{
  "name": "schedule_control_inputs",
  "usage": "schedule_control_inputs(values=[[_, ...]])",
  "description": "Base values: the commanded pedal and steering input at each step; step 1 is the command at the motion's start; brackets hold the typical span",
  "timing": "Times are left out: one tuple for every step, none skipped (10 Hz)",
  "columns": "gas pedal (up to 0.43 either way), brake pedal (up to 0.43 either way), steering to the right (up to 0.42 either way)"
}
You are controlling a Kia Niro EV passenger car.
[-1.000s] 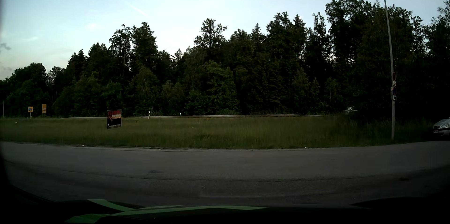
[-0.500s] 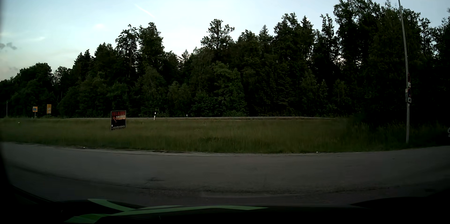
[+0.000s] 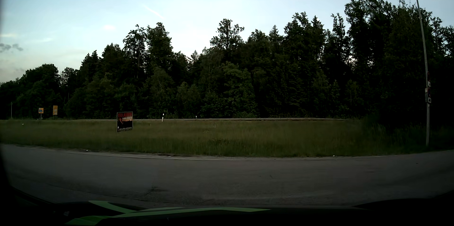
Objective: Follow the waypoints while adhering to traffic rules and regulations
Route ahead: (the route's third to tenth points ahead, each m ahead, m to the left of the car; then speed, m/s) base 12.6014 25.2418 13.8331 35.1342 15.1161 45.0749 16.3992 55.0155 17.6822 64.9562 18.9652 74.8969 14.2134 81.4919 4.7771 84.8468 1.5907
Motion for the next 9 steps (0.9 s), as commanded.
schedule_control_inputs(values=[[0.118, 0.0, -0.219], [0.15, 0.0, -0.239], [0.15, 0.0, -0.264], [0.15, 0.0, -0.29], [0.15, 0.0, -0.318], [0.15, 0.0, -0.348], [0.15, 0.0, -0.372], [0.15, 0.0, -0.407], [0.15, 0.0, -0.445]])
